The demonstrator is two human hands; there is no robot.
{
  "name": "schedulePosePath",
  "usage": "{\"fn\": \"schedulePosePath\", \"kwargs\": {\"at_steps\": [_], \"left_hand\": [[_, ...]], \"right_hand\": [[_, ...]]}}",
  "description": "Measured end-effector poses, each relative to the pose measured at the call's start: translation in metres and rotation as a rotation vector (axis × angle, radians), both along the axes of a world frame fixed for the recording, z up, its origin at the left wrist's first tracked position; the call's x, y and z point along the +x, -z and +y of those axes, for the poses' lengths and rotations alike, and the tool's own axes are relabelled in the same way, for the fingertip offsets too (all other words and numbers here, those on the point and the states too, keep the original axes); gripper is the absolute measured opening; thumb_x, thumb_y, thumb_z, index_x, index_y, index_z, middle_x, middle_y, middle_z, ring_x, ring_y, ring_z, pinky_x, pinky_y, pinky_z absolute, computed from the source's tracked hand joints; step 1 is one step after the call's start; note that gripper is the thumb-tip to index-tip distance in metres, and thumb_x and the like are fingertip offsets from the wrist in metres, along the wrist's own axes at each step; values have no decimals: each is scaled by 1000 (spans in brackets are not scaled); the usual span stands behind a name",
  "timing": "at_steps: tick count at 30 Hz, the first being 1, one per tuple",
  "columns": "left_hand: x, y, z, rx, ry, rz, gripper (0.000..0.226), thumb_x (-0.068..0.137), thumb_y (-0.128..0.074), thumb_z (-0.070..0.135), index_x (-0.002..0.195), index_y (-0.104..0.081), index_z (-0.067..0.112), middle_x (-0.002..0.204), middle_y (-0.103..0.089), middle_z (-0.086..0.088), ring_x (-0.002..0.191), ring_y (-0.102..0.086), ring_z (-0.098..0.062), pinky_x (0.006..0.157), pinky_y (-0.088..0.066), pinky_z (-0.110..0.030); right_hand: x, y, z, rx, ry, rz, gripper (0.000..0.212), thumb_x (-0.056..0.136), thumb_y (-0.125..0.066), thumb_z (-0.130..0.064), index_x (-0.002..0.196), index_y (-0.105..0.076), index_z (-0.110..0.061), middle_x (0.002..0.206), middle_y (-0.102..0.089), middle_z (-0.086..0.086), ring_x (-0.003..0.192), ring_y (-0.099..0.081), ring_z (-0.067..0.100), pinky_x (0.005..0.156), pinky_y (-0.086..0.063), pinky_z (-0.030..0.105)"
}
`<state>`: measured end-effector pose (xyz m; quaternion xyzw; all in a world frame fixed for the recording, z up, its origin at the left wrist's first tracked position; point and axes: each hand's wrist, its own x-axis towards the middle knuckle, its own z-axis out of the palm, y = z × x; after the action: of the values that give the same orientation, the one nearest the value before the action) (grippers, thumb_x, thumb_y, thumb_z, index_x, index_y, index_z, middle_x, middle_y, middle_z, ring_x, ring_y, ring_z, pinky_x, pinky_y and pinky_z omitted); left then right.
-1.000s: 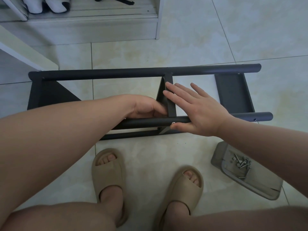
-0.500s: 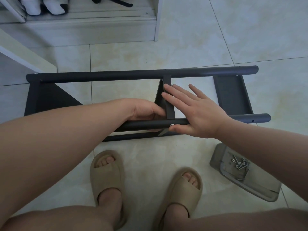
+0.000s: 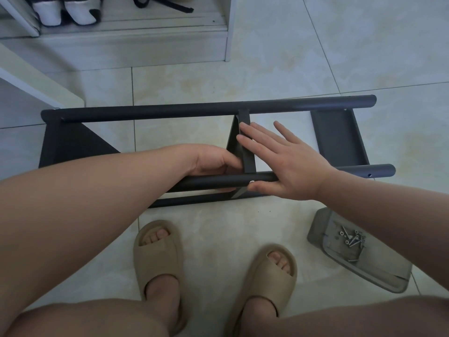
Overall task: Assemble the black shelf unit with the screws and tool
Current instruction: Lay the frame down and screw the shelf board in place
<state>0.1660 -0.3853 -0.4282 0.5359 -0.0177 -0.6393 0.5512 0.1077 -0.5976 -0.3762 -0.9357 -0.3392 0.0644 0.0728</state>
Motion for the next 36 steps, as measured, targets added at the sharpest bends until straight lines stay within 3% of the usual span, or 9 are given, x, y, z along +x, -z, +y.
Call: {"fn": "schedulePosePath", "kwargs": {"at_steps": [4,9,12,16,19,21,27,31,36], "left_hand": [[0,0,2,-21,16,-49,33,89,-53,10,73,-80,21,75,-71,-1,69,-66,-14,69,-54,-26],[1,2,5,-56,-23,-49,22,76,-58,9,81,-78,16,82,-73,-5,75,-70,-17,72,-57,-28],[2,1,6,-77,-21,-62,27,77,-57,9,77,-81,20,84,-74,-4,78,-70,-17,79,-54,-30],[1,2,5,-77,17,-54,39,94,-47,12,79,-81,22,77,-73,-1,70,-68,-14,68,-55,-26],[-1,0,3,5,5,-103,17,87,-57,15,86,-74,13,75,-70,-4,67,-65,-16,66,-53,-27],[-1,-1,2,31,-11,-131,18,80,-60,15,96,-67,8,78,-70,-6,70,-66,-18,68,-53,-29],[-1,-2,3,14,-57,-137,18,82,-58,6,92,-72,10,89,-73,-9,87,-66,-24,85,-52,-35],[-2,-4,1,-2,-61,-135,22,91,-49,-3,96,-68,7,98,-69,-13,102,-60,-32,107,-41,-48],[-1,-6,2,-8,-36,-99,38,93,-46,4,77,-78,16,78,-71,-6,75,-67,-19,82,-50,-37]], "right_hand": [[-2,-1,1,2,6,1,88,94,-36,-71,162,-20,-17,170,-7,-2,157,-7,16,127,-8,49],[0,-4,7,18,15,-18,88,90,-43,-69,157,-33,-13,168,-20,5,155,-18,22,126,-12,49],[0,-5,8,-5,10,0,89,92,-40,-70,158,-29,-12,168,-16,6,156,-12,21,126,-9,48],[-1,-5,9,-43,-12,14,91,94,-35,-70,161,-18,-9,170,-4,5,157,-2,20,127,-4,47],[-1,-4,9,-72,-27,7,92,96,-31,-70,162,-11,-9,170,1,5,157,3,20,127,-2,48],[-1,-4,9,-84,-31,-4,92,96,-31,-70,162,-10,-9,170,2,5,157,3,20,127,-2,49],[0,-3,8,-84,-33,-2,93,96,-30,-71,162,-9,-9,170,2,5,157,4,20,127,-3,48],[1,-3,7,-61,-30,7,92,96,-31,-70,162,-10,-9,170,0,4,157,3,20,127,-4,48],[1,-2,8,-45,-30,8,92,96,-31,-71,162,-11,-9,170,-1,4,157,1,20,127,-6,49]]}}
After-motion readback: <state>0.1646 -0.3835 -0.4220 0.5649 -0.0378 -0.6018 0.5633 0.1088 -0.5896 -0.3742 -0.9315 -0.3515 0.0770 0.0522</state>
